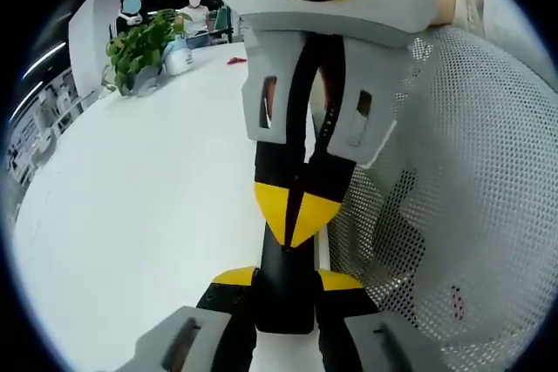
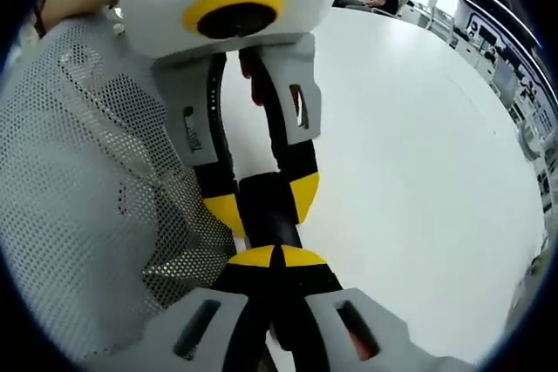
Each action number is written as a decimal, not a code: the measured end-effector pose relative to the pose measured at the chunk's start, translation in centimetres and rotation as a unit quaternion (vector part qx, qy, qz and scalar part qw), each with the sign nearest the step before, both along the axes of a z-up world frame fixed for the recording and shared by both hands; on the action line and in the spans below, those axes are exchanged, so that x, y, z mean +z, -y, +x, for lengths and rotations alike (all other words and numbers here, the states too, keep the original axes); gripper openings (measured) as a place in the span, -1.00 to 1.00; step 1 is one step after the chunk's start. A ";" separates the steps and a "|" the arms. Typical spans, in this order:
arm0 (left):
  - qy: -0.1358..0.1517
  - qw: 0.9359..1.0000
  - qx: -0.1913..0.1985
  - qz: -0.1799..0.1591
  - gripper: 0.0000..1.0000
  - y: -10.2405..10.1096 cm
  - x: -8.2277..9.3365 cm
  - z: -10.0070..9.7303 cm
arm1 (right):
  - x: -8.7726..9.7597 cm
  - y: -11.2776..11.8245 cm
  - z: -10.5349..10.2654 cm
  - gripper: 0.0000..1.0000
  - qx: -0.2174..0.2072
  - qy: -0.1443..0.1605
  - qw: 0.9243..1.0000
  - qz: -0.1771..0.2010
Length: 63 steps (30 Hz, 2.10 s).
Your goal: Press the specified remote control buttons in sequence, fully releasing each button before pressing the next.
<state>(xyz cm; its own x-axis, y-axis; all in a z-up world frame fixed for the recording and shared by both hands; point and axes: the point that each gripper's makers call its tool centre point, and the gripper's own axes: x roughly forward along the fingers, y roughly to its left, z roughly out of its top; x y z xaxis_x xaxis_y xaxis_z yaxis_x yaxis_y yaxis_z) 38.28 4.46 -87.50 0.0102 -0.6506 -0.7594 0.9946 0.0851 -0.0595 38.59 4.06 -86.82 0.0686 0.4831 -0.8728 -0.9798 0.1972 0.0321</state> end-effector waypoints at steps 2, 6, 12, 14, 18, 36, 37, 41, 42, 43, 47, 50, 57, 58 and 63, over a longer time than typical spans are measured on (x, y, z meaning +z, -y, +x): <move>0.000 1.000 0.000 0.000 -0.50 0.0 0.0 0.0 | 0.0 0.0 0.0 -1.00 -0.023 -0.014 1.000 0.010; -0.001 1.000 0.001 -0.001 -0.50 0.0 0.0 0.0 | 0.0 0.0 0.1 -1.00 -0.030 -0.023 0.999 0.012; -0.002 1.000 0.002 -0.001 -0.50 0.0 0.0 0.0 | 0.0 0.0 0.0 -1.00 -0.020 -0.013 1.000 0.002; -0.001 1.000 0.002 0.000 -0.50 0.1 0.0 0.0 | 0.0 0.1 0.1 -1.00 -0.026 -0.020 0.999 0.009; -0.001 1.000 0.002 -0.001 -0.50 0.0 0.0 0.0 | 0.0 0.2 0.1 -1.00 -0.026 -0.028 0.999 0.023; 0.005 1.000 -0.004 0.005 -0.50 0.0 0.0 -0.1 | -0.1 3.1 -0.1 -1.00 -0.014 -0.021 0.999 -0.028; 0.005 1.000 -0.004 0.005 -0.50 0.0 0.0 -0.1 | -0.1 3.1 0.0 -1.00 -0.015 -0.020 0.999 -0.023; 0.005 1.000 -0.004 0.005 -0.50 0.0 0.0 -0.1 | -0.1 4.5 0.1 -1.00 -0.021 -0.018 0.999 -0.037; 0.005 1.000 -0.004 0.005 -0.50 0.0 0.0 -0.1 | -0.1 4.8 0.1 -1.00 -0.026 -0.021 0.999 -0.037; 0.005 1.000 -0.004 0.005 -0.50 0.0 0.0 -0.1 | 0.0 4.8 0.1 -1.00 -0.028 -0.022 0.999 -0.037; 0.005 1.000 -0.003 0.004 -0.50 0.0 0.0 -0.1 | -0.1 5.0 0.1 -1.00 -0.031 -0.022 0.999 -0.038; 0.004 1.000 -0.002 0.003 -0.50 0.0 0.0 -0.1 | -0.1 5.6 0.2 -1.00 -0.034 -0.021 0.998 -0.045; 0.004 1.000 -0.002 0.002 -0.50 0.0 0.0 -0.1 | -0.1 6.3 0.2 -1.00 -0.040 -0.018 0.998 -0.051; 0.004 1.000 -0.001 0.002 -0.50 0.0 0.0 -0.1 | -0.1 6.3 0.2 -1.00 -0.038 -0.016 0.998 -0.053; 0.005 1.000 -0.002 0.003 -0.50 0.0 0.0 -0.1 | 0.0 6.3 0.1 -1.00 -0.035 -0.012 0.998 -0.053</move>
<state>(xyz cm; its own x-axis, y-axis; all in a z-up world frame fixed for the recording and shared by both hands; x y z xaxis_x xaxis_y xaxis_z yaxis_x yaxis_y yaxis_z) 38.21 4.43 -87.51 0.0151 -0.6468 -0.7625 0.9953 0.0823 -0.0501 38.71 -2.19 -86.85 0.0776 0.3827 -0.9206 -0.9626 0.2693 0.0308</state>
